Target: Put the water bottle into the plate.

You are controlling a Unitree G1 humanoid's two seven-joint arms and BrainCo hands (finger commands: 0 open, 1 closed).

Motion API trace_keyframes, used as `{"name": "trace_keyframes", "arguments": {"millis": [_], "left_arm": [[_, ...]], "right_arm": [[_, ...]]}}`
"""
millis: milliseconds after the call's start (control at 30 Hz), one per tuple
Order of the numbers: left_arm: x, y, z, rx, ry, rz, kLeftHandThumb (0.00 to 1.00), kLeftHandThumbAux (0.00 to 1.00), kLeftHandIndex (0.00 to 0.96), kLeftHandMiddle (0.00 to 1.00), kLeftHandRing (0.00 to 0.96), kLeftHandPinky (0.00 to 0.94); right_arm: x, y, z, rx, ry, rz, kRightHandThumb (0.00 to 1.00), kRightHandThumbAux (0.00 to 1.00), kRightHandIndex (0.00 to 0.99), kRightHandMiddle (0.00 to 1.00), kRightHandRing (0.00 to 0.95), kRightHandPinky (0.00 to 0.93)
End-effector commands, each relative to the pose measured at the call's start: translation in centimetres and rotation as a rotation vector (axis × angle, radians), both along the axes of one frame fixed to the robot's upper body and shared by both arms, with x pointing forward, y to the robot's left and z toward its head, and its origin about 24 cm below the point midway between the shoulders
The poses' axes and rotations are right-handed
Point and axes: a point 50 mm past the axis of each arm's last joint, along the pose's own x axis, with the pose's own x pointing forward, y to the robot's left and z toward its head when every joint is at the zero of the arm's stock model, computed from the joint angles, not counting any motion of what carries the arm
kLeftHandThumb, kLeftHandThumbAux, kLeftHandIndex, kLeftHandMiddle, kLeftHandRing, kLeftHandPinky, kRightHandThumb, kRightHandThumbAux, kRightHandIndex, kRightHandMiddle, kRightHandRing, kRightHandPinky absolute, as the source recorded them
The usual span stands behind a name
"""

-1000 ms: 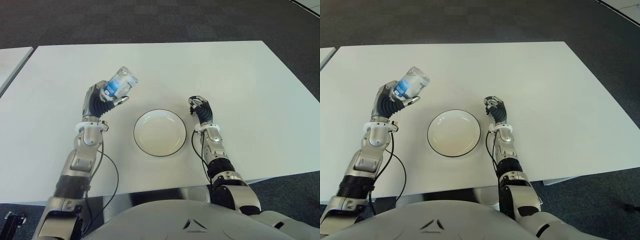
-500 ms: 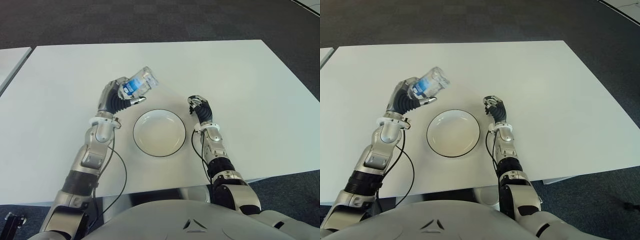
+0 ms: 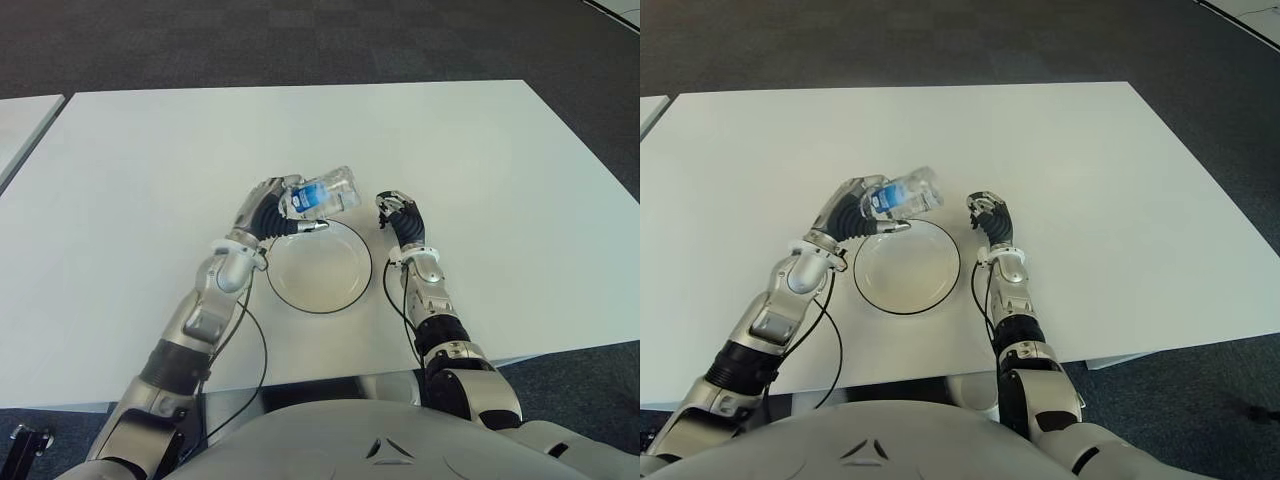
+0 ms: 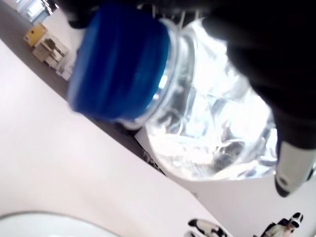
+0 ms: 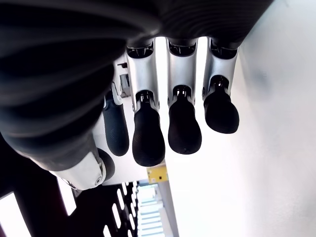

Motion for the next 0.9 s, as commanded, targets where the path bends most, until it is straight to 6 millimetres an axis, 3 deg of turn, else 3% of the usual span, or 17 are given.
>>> {"name": "trace_keyframes", "arguments": {"millis": [33,433,900], "left_arm": [[0.1,-1.0,-1.2,0.056,0.041,-0.060,0.853,0.668,0.399,0.536,0.863,0.825],[-0.3,-2.3,-4.3,0.278,0.102,-0.158,0.851,0.669,0.397,0.536,0.852,0.811],[-0.8,-2.2,-5.6,0.473,0.062,-0.165,0.849,0.669,0.399,0.545,0.816,0.795]], "right_arm": [[-2.9,-0.3,-4.0,0.024,0.222,-0.031,0.704,0.728,0.439,0.752,0.733,0.741],[-2.9,-0.2,-4.0,0.018,0.231,-0.044,0.704,0.729,0.439,0.750,0.731,0.740],[-3.0,-0.1,-4.0,0.014,0.228,-0.048,0.705,0.728,0.439,0.750,0.729,0.739]]}}
